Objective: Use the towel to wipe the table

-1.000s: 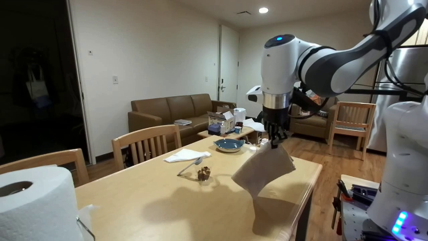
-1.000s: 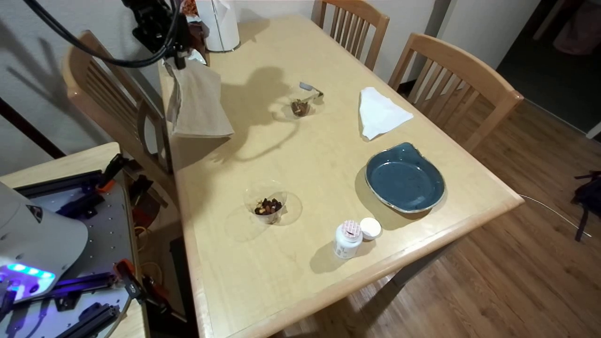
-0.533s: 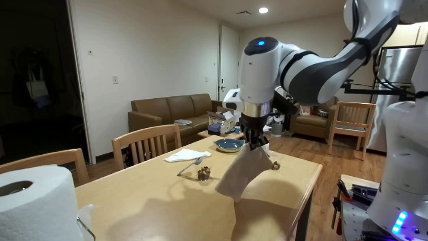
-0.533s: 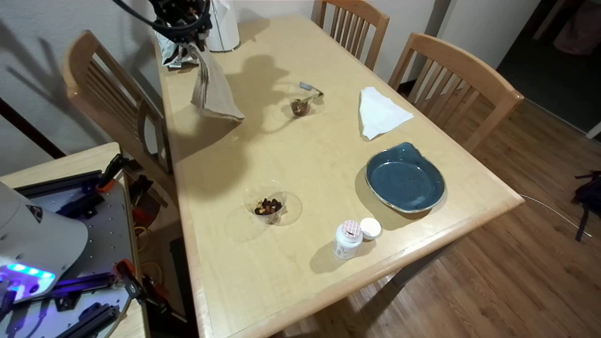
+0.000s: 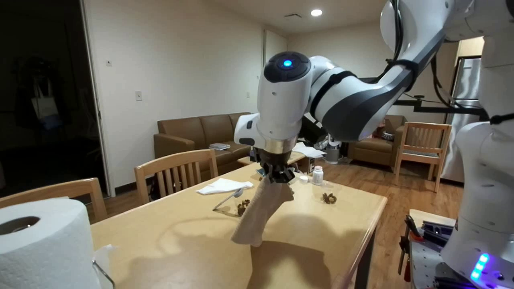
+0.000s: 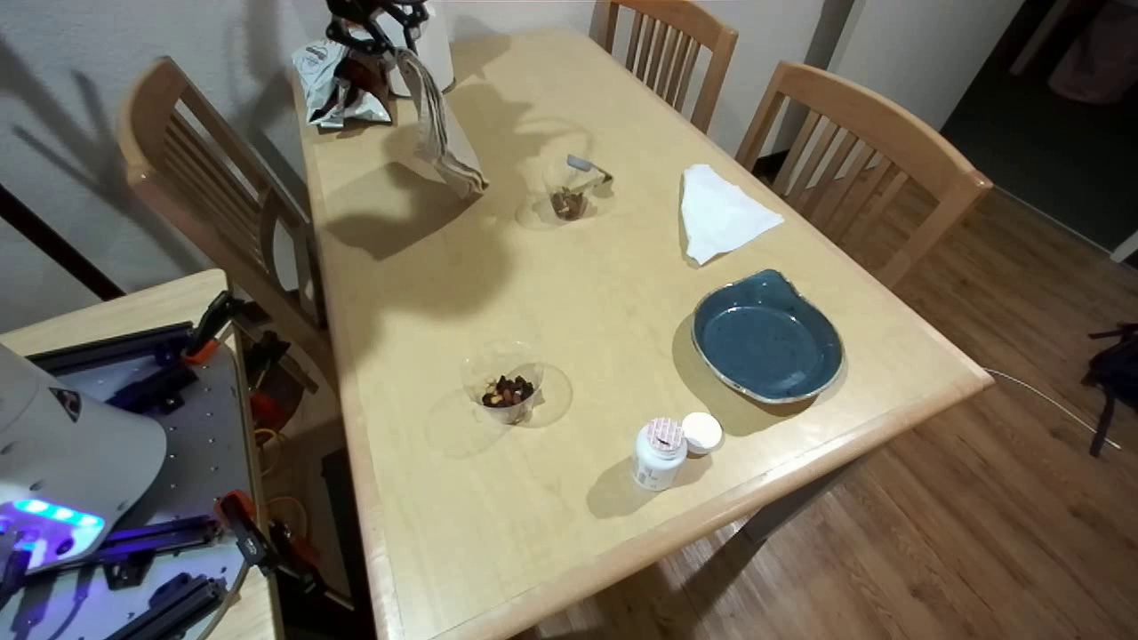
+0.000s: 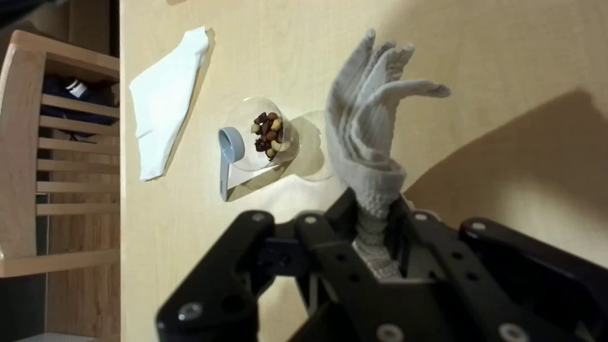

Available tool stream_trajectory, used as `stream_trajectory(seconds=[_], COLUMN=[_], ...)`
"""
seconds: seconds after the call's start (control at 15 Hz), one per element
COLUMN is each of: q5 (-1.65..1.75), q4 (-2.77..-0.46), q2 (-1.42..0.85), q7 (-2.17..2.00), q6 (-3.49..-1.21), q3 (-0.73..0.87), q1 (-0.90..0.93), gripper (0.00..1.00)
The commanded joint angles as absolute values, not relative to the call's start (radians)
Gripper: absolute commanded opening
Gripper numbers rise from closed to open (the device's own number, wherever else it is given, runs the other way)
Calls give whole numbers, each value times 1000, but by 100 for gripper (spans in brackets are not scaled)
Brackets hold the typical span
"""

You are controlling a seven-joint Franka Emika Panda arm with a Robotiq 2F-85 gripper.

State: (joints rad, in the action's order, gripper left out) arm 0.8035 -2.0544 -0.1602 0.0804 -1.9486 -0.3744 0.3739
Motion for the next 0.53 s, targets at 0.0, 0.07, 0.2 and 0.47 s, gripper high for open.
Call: stream_trajectory(seconds=[0.0, 0.07, 0.2, 0.47], q5=[832, 823, 772, 588], q4=[-2059, -2070, -2105, -2247], q2=[-148, -136, -114, -43], q7=[87, 91, 89, 62], q6=[-1922, -1929, -1939, -1952], q3=[-367, -365, -359, -342], q1=[387, 384, 371, 348], gripper=[5, 5, 5, 5])
